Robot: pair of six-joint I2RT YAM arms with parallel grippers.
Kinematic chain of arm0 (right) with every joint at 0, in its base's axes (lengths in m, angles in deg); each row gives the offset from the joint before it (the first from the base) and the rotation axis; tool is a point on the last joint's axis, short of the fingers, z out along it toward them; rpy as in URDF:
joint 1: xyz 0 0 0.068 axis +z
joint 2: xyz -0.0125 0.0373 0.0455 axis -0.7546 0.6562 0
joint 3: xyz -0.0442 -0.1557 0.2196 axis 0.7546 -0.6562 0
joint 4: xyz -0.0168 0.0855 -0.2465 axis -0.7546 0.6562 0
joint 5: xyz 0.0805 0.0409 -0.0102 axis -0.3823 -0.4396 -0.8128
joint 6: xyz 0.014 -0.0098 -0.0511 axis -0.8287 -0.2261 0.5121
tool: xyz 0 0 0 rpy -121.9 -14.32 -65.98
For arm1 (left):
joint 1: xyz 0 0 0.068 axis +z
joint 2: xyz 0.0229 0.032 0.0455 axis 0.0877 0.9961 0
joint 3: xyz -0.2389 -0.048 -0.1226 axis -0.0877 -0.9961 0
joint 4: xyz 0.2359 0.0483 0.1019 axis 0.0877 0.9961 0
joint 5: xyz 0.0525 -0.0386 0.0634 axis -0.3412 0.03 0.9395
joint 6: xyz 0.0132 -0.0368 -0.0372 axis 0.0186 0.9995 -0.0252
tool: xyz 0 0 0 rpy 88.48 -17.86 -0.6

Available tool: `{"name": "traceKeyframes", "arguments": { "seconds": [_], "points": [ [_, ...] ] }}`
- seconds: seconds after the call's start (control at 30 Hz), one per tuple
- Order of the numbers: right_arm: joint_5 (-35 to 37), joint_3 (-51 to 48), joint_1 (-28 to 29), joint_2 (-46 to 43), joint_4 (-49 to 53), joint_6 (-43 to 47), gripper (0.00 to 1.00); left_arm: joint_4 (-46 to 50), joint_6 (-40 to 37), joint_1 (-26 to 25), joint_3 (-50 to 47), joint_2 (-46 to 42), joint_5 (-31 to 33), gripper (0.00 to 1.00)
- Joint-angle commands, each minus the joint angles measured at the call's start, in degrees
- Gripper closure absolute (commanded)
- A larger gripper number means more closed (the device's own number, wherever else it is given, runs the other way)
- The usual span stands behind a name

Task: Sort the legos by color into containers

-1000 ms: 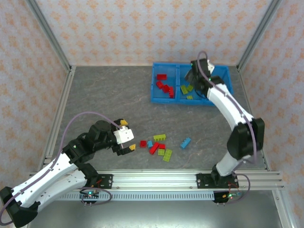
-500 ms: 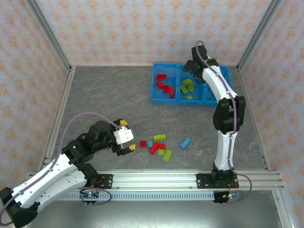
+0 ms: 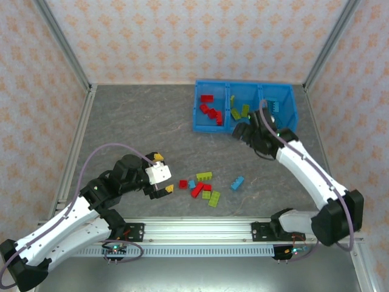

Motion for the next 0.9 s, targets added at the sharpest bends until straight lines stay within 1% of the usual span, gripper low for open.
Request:
{"name": "traceKeyframes", "arguments": {
  "seconds": [0.0, 0.1, 0.2, 0.3, 0.4, 0.53, 0.6, 0.7, 0.87],
  "points": [
    [0.0, -7.8, 4.6, -2.6, 2.7, -9.5, 0.08, -1.8, -0.6, 0.5, -0.8, 0.1, 0.1, 0.0],
    [-0.6, -12.6, 8.7, -2.4, 3.9, -14.2, 0.08, -1.8, -0.6, 0.4, -0.8, 0.5, -0.1, 0.0],
    [-1.9, -16.0, 10.7, -0.2, 3.9, -16.5, 0.1, -1.5, -0.4, 0.4, -0.7, 0.7, -0.4, 0.0],
    [-3.3, -17.6, 12.3, 2.5, 2.7, -17.8, 0.16, -1.4, -0.3, 0.4, -0.8, 0.5, -0.3, 0.0],
    [-4.3, -17.9, 14.0, 5.4, 0.5, -18.3, 0.24, -1.6, -0.3, 0.4, -0.9, 0.5, 0.0, 0.0],
    [-5.6, -18.0, 14.8, 10.2, -2.4, -18.7, 0.32, -1.4, -0.4, 0.4, -0.9, 0.7, 0.2, 0.0],
    [-6.0, -18.8, 15.0, 11.9, -4.4, -19.1, 0.39, -1.3, -0.4, 0.4, -1.0, 0.6, 0.4, 0.0],
    [-5.5, -20.7, 15.1, 11.7, -6.2, -20.1, 0.49, -1.3, -0.4, 0.5, -1.0, 0.4, 0.7, 0.0],
    [-1.6, -21.2, 15.1, 7.0, -4.0, -20.3, 0.69, -1.5, -0.4, 0.5, -1.1, 0.2, 0.5, 0.0]
  ]
}}
